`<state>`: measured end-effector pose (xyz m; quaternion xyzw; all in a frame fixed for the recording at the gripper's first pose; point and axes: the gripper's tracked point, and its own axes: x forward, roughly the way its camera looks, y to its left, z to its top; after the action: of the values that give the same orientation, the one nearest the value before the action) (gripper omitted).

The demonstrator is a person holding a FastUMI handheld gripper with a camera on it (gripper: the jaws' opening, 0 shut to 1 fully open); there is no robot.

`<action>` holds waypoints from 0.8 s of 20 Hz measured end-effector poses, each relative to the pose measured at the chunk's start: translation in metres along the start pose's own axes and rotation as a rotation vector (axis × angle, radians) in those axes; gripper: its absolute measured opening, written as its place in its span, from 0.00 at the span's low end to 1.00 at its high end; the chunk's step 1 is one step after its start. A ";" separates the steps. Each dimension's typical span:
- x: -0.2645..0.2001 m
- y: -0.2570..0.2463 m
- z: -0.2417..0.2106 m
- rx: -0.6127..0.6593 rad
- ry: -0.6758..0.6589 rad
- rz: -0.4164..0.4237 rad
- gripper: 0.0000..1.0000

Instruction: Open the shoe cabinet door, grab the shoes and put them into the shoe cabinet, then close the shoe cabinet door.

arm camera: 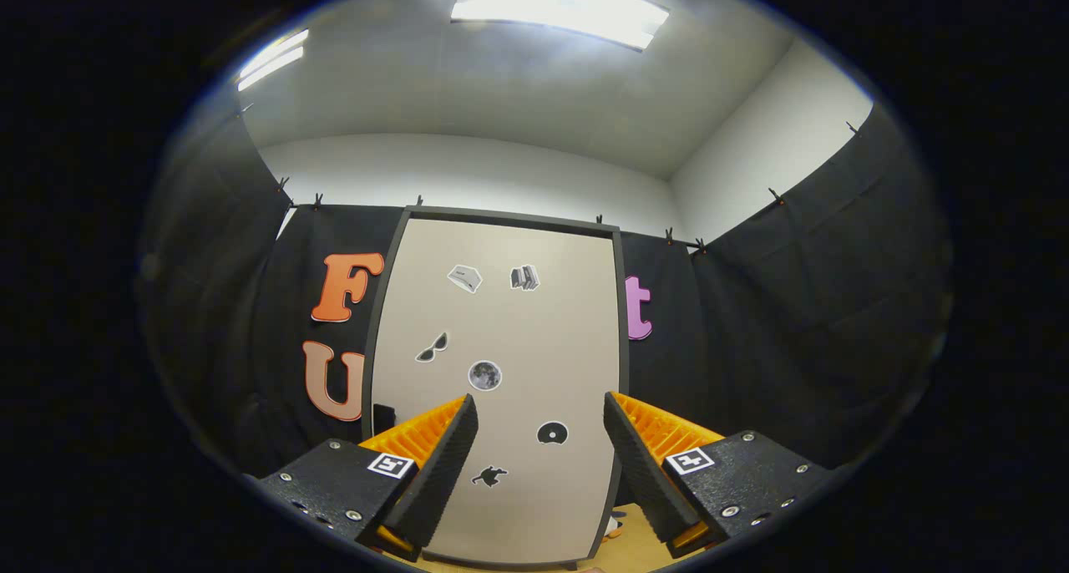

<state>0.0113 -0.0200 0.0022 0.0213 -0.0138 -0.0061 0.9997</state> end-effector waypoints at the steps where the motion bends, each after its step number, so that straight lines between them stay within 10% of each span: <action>1: 0.000 -0.001 -0.002 0.003 0.008 0.004 0.94; 16: 0.010 0.019 -0.039 0.004 0.093 0.059 0.94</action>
<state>0.0229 0.0006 -0.0351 0.0230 0.0321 0.0246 0.9989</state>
